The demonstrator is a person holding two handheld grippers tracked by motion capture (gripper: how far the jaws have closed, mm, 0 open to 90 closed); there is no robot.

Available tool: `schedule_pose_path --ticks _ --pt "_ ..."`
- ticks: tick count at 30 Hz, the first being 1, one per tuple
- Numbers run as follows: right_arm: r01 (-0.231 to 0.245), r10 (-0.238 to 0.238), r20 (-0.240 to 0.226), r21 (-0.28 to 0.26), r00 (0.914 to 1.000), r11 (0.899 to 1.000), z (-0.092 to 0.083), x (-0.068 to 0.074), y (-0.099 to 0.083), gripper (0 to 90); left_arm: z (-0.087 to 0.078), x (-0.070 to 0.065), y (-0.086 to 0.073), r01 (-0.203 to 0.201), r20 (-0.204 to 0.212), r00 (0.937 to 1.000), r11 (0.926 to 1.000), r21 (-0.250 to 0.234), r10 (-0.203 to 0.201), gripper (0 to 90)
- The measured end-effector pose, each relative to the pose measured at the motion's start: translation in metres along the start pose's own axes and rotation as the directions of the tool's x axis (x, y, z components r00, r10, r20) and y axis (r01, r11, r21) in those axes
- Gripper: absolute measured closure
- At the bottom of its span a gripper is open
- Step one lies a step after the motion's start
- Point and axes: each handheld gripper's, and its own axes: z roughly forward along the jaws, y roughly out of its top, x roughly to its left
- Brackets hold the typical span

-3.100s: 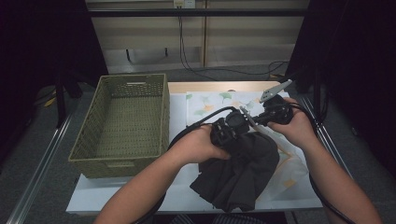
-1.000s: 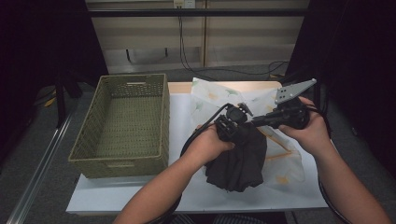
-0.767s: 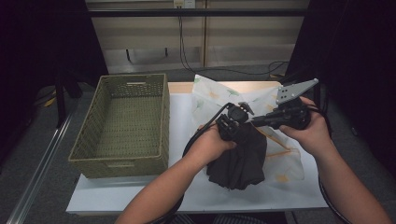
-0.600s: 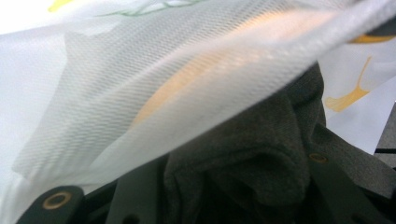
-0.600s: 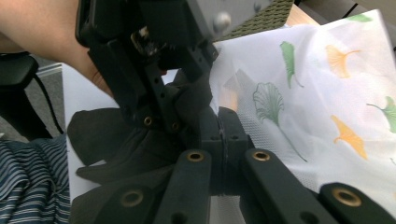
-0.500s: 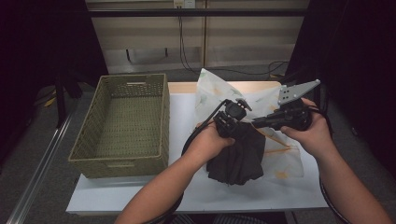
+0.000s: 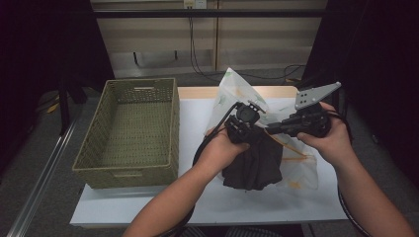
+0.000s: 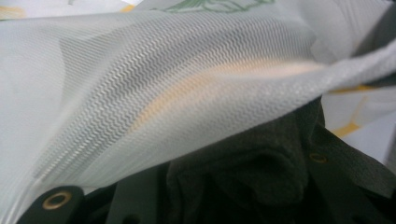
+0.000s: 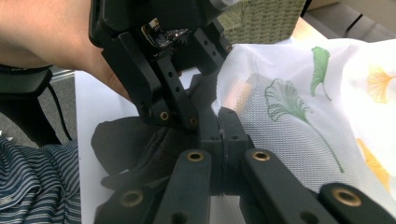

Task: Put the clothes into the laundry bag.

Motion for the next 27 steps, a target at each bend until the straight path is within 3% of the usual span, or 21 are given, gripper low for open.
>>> schedule_pose_path --ticks 7,12,16,22,23,24,27 --pt "-0.026 0.026 0.001 0.023 0.9997 0.999 0.010 -0.007 -0.008 90.0 0.016 0.007 -0.005 0.027 0.008 0.9996 0.9994 -0.021 -0.027 58.7" --pt "-0.042 0.042 0.005 0.034 0.9991 0.999 0.014 -0.011 -0.012 90.0 0.031 0.007 -0.008 0.043 -0.009 0.9990 0.9983 -0.040 -0.043 56.6" --pt "-0.049 0.049 0.003 0.046 0.9988 0.998 0.017 -0.013 -0.017 90.0 0.042 0.008 -0.012 0.053 0.012 0.9985 0.9971 -0.055 -0.053 48.8" --pt "-0.069 0.068 0.015 0.047 0.9975 0.997 0.015 -0.017 -0.022 90.0 0.035 0.005 -0.014 0.044 0.073 0.9965 0.9975 -0.055 -0.040 29.1" --pt "-0.069 0.069 0.010 0.047 0.9976 0.996 0.015 -0.018 -0.023 90.0 0.032 0.005 -0.015 0.026 0.083 0.9963 0.9981 -0.056 -0.021 27.6" --pt "-0.072 0.071 0.017 0.046 0.9973 0.996 0.015 -0.018 -0.023 90.0 0.029 0.002 -0.016 0.043 0.089 0.9954 0.9963 -0.074 -0.037 26.0" --pt "-0.078 0.077 0.021 0.052 0.9968 0.996 0.015 -0.018 -0.025 90.0 0.018 -0.003 -0.019 0.015 0.091 0.9958 0.9970 -0.076 -0.008 21.8"
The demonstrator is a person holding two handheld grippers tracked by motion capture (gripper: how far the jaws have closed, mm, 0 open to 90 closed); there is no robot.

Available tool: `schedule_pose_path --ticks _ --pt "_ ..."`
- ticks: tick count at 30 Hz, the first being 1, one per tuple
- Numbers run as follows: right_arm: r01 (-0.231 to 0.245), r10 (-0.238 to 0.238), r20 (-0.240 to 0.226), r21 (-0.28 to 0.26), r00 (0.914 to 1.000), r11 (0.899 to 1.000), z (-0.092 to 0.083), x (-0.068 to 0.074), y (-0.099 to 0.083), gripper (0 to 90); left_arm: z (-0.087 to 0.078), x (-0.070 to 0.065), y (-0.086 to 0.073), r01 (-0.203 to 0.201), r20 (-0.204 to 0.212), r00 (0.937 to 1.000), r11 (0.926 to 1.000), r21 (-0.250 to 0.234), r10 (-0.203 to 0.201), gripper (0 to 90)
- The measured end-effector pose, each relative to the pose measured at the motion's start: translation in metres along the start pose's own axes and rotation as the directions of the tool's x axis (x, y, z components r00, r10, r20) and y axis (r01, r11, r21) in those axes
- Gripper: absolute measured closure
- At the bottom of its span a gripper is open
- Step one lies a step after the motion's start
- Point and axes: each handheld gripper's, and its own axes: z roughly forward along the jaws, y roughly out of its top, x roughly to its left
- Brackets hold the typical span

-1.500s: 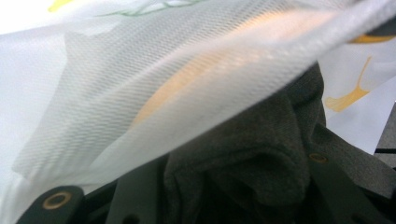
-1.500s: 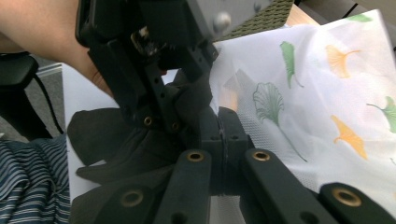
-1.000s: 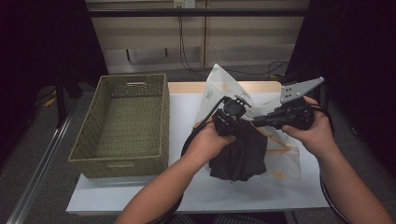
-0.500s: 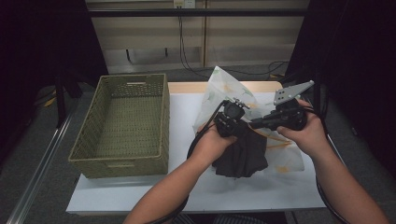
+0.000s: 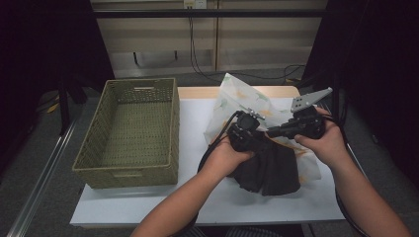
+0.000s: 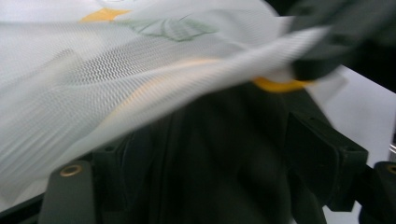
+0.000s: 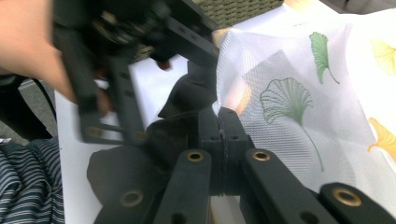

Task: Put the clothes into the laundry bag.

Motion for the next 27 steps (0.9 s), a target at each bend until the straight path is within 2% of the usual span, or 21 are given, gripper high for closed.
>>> schedule_pose_path --ticks 1,2,4,5,7,8,10,13,14,18,19,20,21,22,23,25,27 --pt "-0.001 0.001 -0.002 -0.001 1.0000 1.000 0.000 0.000 0.000 90.0 -0.004 -0.001 -0.001 -0.029 0.004 0.9996 0.9995 0.015 0.029 20.9" --pt "-0.002 0.002 0.003 0.001 1.0000 1.000 0.000 0.000 -0.001 90.0 -0.008 -0.004 -0.003 -0.013 0.005 0.9999 0.9999 0.008 0.013 20.6" --pt "0.000 0.000 -0.003 -0.003 1.0000 1.000 0.000 0.000 -0.001 90.0 -0.014 -0.007 -0.007 -0.031 0.007 0.9995 0.9994 0.017 0.031 19.7" --pt "0.001 -0.001 0.001 -0.002 1.0000 1.000 0.000 0.000 0.000 90.0 -0.016 -0.009 -0.009 -0.022 -0.007 0.9997 0.9996 0.016 0.022 16.2" --pt "0.002 -0.002 0.000 0.000 1.0000 1.000 0.000 0.001 0.000 90.0 -0.020 -0.009 -0.014 -0.039 0.001 0.9992 0.9987 0.033 0.039 14.6" --pt "0.004 -0.004 0.001 -0.001 1.0000 1.000 0.000 0.001 0.000 90.0 -0.021 -0.011 -0.016 -0.022 0.002 0.9997 0.9995 0.024 0.022 13.6" --pt "0.005 -0.005 0.001 0.002 1.0000 1.000 0.001 0.001 0.000 90.0 -0.021 -0.012 -0.021 -0.026 0.006 0.9997 0.9991 0.034 0.026 11.1" --pt "0.008 -0.008 0.002 0.002 1.0000 1.000 0.002 0.000 0.000 90.0 -0.018 -0.016 -0.029 -0.034 0.002 0.9994 0.9982 0.049 0.034 8.2" --pt "0.008 -0.008 -0.001 0.001 1.0000 1.000 0.002 0.000 0.000 90.0 -0.015 -0.018 -0.032 -0.010 0.008 0.9999 0.9991 0.042 0.010 7.9" --pt "0.008 -0.008 -0.006 0.004 0.9999 1.000 0.002 0.000 0.000 90.0 -0.007 -0.019 -0.040 -0.019 0.017 0.9997 0.9981 0.058 0.018 6.8" --pt "0.009 -0.009 -0.006 0.004 0.9999 1.000 0.002 0.000 0.000 90.0 -0.005 -0.018 -0.041 -0.020 0.014 0.9997 0.9979 0.061 0.019 6.5" --pt "0.010 -0.010 -0.005 0.004 0.9999 1.000 0.002 0.000 -0.001 90.0 -0.002 -0.020 -0.043 0.000 0.004 1.0000 0.9989 0.047 0.000 5.7" --pt "0.011 -0.011 -0.004 0.004 0.9999 1.000 0.002 0.000 -0.001 90.0 -0.001 -0.019 -0.044 -0.018 -0.011 0.9998 0.9978 0.064 0.018 5.6" --pt "0.008 -0.008 -0.001 0.002 1.0000 1.000 0.002 0.000 -0.001 90.0 0.001 -0.018 -0.046 -0.013 -0.030 0.9994 0.9977 0.067 0.015 5.3" --pt "0.010 -0.010 -0.002 0.002 0.9999 1.000 0.001 0.000 -0.001 90.0 0.004 -0.016 -0.048 -0.003 -0.012 0.9999 0.9981 0.062 0.004 4.9" --pt "0.007 -0.007 0.000 0.004 1.0000 1.000 0.001 0.000 -0.001 90.0 0.009 -0.015 -0.051 0.024 -0.003 0.9997 0.9983 0.053 -0.024 4.7" --pt "0.005 -0.005 0.000 0.003 1.0000 1.000 0.001 0.001 -0.001 90.0 0.015 -0.014 -0.054 0.036 0.006 0.9993 0.9980 0.052 -0.036 4.6"
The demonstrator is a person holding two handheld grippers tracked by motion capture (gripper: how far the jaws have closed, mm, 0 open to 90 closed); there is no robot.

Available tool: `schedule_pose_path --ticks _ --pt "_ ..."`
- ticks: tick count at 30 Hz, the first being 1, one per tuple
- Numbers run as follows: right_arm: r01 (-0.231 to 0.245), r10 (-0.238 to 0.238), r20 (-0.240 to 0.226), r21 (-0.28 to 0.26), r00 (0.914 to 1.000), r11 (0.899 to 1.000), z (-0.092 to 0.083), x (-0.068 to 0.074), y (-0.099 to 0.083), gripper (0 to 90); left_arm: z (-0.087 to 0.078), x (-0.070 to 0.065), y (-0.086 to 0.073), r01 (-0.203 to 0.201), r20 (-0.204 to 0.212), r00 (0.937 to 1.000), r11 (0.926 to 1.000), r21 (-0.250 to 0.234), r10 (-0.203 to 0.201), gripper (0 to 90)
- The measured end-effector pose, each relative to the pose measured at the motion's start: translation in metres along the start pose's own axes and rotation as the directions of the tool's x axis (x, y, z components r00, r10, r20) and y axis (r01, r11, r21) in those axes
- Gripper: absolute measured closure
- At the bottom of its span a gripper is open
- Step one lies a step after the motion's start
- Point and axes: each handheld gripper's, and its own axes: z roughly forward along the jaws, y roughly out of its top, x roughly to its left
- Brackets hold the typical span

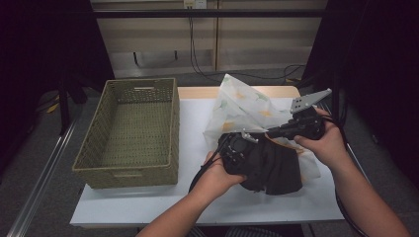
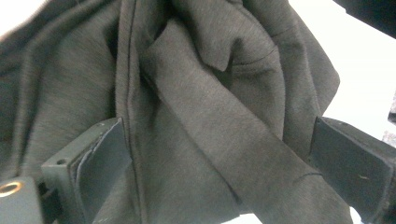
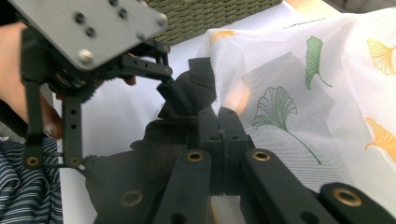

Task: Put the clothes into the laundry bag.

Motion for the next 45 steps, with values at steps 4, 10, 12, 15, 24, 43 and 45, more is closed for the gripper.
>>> schedule_pose_path --ticks 4,10,12,15,24,43,45 --pt "0.004 -0.004 0.008 0.007 1.0000 1.000 0.001 0.001 0.000 90.0 0.009 0.004 -0.003 -0.005 0.016 0.9999 0.9997 0.024 0.004 4.1" --pt "0.011 -0.012 0.016 0.013 0.9998 1.000 0.002 0.001 0.000 90.0 0.021 0.001 -0.007 0.016 0.007 0.9998 0.9999 0.004 -0.016 3.7" --pt "0.006 -0.006 0.012 0.016 0.9999 1.000 0.002 0.002 0.000 90.0 0.022 0.003 -0.008 -0.010 0.014 0.9999 0.9993 0.037 0.009 3.7" --pt "0.007 -0.007 0.009 0.014 0.9999 1.000 0.002 0.002 0.000 90.0 0.027 0.003 -0.010 -0.009 0.014 0.9999 0.9991 0.041 0.008 3.3" --pt "0.009 -0.010 0.005 0.014 0.9999 1.000 0.004 0.001 -0.002 90.0 0.039 0.001 -0.018 -0.019 -0.002 0.9998 0.9981 0.058 0.019 0.6" --pt "0.002 -0.002 0.000 0.014 1.0000 1.000 0.006 0.001 -0.002 90.0 0.055 -0.017 -0.011 0.024 0.011 0.9997 0.9997 0.004 -0.024 0.0" --pt "0.006 -0.007 0.006 0.015 1.0000 1.000 0.005 0.001 -0.002 90.0 0.051 -0.019 -0.009 0.040 0.010 0.9991 0.9990 -0.018 -0.040 0.6"
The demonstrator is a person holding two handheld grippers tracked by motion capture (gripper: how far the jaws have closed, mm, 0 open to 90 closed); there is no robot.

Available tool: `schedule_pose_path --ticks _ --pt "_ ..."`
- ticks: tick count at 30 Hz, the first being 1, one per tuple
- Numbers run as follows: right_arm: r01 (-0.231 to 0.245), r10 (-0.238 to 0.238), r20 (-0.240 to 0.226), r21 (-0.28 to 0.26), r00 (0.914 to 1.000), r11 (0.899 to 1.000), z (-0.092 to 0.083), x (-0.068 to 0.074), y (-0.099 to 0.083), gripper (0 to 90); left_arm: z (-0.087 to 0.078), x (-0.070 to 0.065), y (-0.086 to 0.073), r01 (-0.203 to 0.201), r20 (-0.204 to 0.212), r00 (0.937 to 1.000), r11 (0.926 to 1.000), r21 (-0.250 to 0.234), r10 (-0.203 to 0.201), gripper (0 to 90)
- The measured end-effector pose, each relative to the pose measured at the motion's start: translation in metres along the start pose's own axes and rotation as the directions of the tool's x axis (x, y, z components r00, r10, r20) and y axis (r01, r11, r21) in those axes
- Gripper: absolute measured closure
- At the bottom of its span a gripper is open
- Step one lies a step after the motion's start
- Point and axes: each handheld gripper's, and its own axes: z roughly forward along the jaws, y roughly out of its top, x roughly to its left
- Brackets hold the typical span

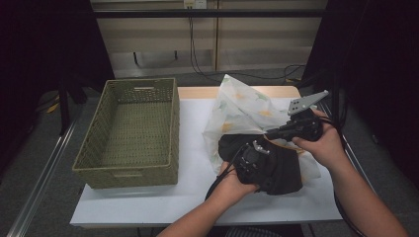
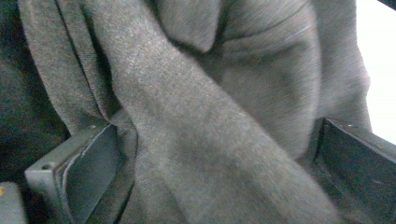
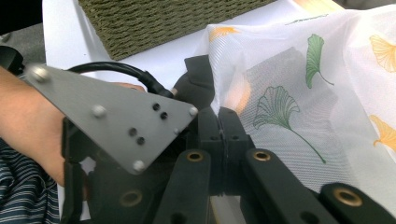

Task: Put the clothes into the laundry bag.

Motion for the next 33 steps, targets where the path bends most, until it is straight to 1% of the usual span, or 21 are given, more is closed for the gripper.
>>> schedule_pose_path --ticks 2,3,5,7,11,12,13,14,15,16,20,22,23,24,25,26,27,29,30,31,33 --pt "0.004 -0.004 -0.001 0.000 1.0000 1.000 -0.001 -0.001 0.000 90.0 -0.006 -0.001 0.002 0.020 0.031 0.9994 0.9994 -0.030 -0.019 1.1" --pt "0.004 -0.004 0.000 0.000 1.0000 1.000 -0.001 -0.001 0.000 90.0 -0.009 -0.001 0.003 0.020 0.047 0.9987 0.9994 -0.027 -0.019 1.2" --pt "-0.004 0.004 0.001 -0.002 1.0000 1.000 0.000 -0.001 -0.001 90.0 -0.008 -0.005 0.004 0.008 0.042 0.9991 0.9996 -0.026 -0.007 1.0" --pt "-0.008 0.008 0.000 -0.001 1.0000 1.000 0.000 -0.001 -0.001 90.0 -0.005 -0.008 0.005 0.004 0.034 0.9994 1.0000 -0.007 -0.004 0.3" --pt "-0.003 0.003 -0.001 0.000 1.0000 1.000 0.001 0.000 0.000 90.0 0.001 -0.007 0.005 0.020 0.049 0.9986 0.9997 -0.014 -0.019 0.0" --pt "-0.004 0.004 -0.001 0.001 1.0000 1.000 0.001 0.000 0.000 90.0 0.002 -0.007 0.005 0.010 0.034 0.9994 1.0000 0.002 -0.010 0.0" --pt "-0.004 0.004 -0.003 0.001 1.0000 1.000 0.001 -0.001 0.000 90.0 0.005 -0.008 0.005 0.013 0.034 0.9993 0.9999 -0.004 -0.013 0.0" --pt "-0.004 0.004 -0.002 0.002 1.0000 1.000 0.001 -0.001 0.000 90.0 0.005 -0.008 0.006 0.013 0.033 0.9994 0.9999 0.008 -0.013 0.0" --pt "-0.006 0.006 0.005 0.003 1.0000 1.000 0.001 -0.001 0.000 90.0 0.008 -0.010 0.006 0.019 0.027 0.9995 0.9998 -0.002 -0.019 0.0" --pt "-0.003 0.003 -0.002 0.002 1.0000 1.000 0.001 -0.001 0.000 90.0 0.009 -0.010 0.006 0.012 0.020 0.9997 0.9999 0.010 -0.013 0.0" --pt "-0.003 0.003 -0.001 0.001 1.0000 1.000 0.002 -0.001 0.001 90.0 0.018 -0.016 0.007 0.002 -0.044 0.9991 0.9998 0.019 -0.001 0.0" --pt "-0.006 0.006 0.001 0.003 1.0000 1.000 0.002 0.000 0.000 90.0 0.018 -0.018 0.007 -0.019 -0.066 0.9976 0.9993 0.033 0.021 0.0" --pt "-0.007 0.007 0.002 0.001 1.0000 1.000 0.002 -0.001 0.000 90.0 0.019 -0.017 0.006 -0.018 -0.057 0.9982 0.9996 0.023 0.019 0.0" --pt "-0.006 0.006 0.006 0.000 1.0000 1.000 0.002 -0.001 0.000 90.0 0.018 -0.016 0.006 -0.031 -0.068 0.9971 0.9987 0.040 0.034 0.0" --pt "-0.007 0.007 0.000 -0.003 1.0000 1.000 0.001 -0.001 -0.001 90.0 0.020 -0.015 0.005 -0.012 -0.063 0.9979 0.9997 0.019 0.013 0.0" --pt "-0.010 0.010 -0.002 -0.004 1.0000 1.000 0.001 -0.001 -0.001 90.0 0.019 -0.014 0.006 -0.012 -0.075 0.9971 0.9989 0.044 0.015 0.0" --pt "-0.009 0.009 -0.002 -0.003 1.0000 1.000 0.001 -0.001 -0.001 90.0 0.021 -0.013 0.004 -0.008 -0.068 0.9976 0.9998 0.019 0.009 0.0" --pt "-0.006 0.006 0.002 0.000 1.0000 1.000 0.001 -0.001 -0.001 90.0 0.023 -0.013 0.003 0.002 -0.082 0.9966 0.9997 0.024 0.000 0.0" --pt "-0.003 0.003 0.002 0.001 1.0000 1.000 0.001 -0.001 -0.001 90.0 0.022 -0.011 0.004 -0.008 -0.089 0.9960 0.9987 0.050 0.013 0.1" --pt "-0.003 0.003 0.000 0.000 1.0000 1.000 0.000 -0.001 0.000 90.0 0.024 -0.010 0.003 -0.011 -0.097 0.9952 0.9992 0.037 0.014 0.7" --pt "-0.007 0.007 0.005 0.000 1.0000 1.000 0.000 0.000 0.000 90.0 0.025 -0.008 0.001 -0.022 -0.127 0.9915 0.9985 0.050 0.028 6.5"
